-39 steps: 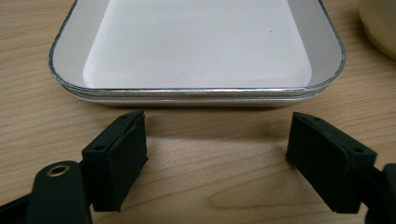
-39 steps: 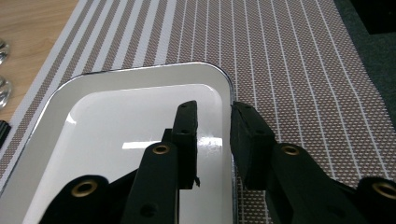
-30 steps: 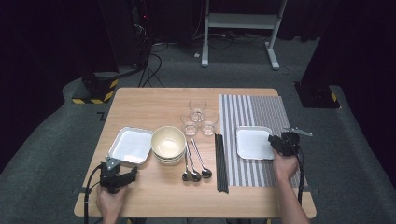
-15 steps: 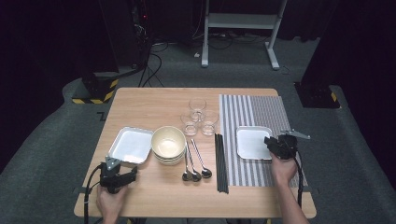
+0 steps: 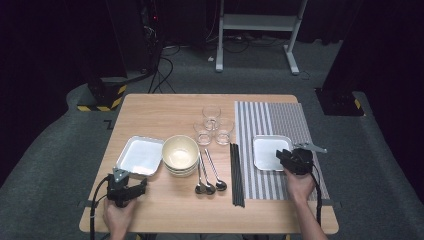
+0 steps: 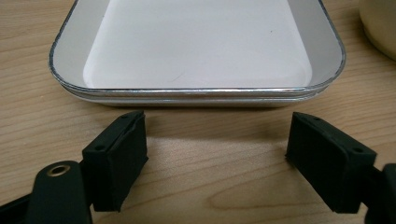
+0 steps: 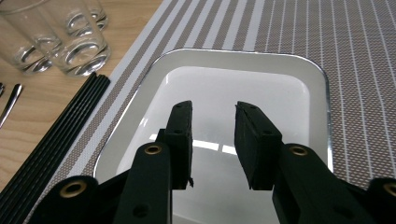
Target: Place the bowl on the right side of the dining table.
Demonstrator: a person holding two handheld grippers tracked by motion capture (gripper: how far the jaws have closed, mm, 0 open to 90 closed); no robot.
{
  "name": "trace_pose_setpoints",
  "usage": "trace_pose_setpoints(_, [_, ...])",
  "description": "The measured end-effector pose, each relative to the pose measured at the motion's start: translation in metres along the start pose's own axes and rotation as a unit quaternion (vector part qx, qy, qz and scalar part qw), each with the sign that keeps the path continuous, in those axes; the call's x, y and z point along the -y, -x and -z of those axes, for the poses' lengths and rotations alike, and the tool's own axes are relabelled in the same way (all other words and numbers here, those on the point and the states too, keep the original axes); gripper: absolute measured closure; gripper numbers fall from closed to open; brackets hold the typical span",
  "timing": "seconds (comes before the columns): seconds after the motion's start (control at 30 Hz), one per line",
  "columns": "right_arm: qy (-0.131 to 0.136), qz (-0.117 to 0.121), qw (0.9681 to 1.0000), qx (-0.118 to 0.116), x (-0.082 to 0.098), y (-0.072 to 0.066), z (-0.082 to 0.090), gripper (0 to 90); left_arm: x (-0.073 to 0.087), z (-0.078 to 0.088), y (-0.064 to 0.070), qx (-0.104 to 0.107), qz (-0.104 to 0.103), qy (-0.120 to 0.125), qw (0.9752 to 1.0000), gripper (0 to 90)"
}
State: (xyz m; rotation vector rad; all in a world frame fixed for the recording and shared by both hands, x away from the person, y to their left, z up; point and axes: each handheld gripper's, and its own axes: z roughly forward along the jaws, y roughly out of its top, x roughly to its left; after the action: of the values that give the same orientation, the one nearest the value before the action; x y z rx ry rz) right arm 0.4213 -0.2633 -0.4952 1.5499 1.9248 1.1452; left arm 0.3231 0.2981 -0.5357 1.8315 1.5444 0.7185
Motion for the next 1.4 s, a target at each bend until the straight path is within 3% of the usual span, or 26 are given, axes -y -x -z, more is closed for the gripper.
trace_pose_setpoints(0.37, [0.0, 0.031, 0.9992, -0.025, 0.006, -0.018, 0.003, 68.4, 0.0, 0.0, 0.0, 0.0, 0.0, 0.0, 1.0, 20.3])
trace_pose_setpoints(0.63, [-0.008, 0.059, 0.9969, -0.051, 0.018, -0.034, 0.003, 69.3, 0.0, 0.0, 0.0, 0.0, 0.0, 0.0, 1.0, 20.3])
trace_pose_setpoints(1.13, [-0.015, 0.113, 0.9887, -0.097, 0.041, -0.06, 0.001, 68.4, 0.0, 0.0, 0.0, -0.001, 0.001, 0.0, 1.0, 20.2])
trace_pose_setpoints(1.4, [-0.034, 0.151, 0.9836, -0.093, 0.052, -0.074, -0.004, 65.6, 0.0, 0.0, 0.001, -0.001, 0.002, 0.0, 1.0, 20.2])
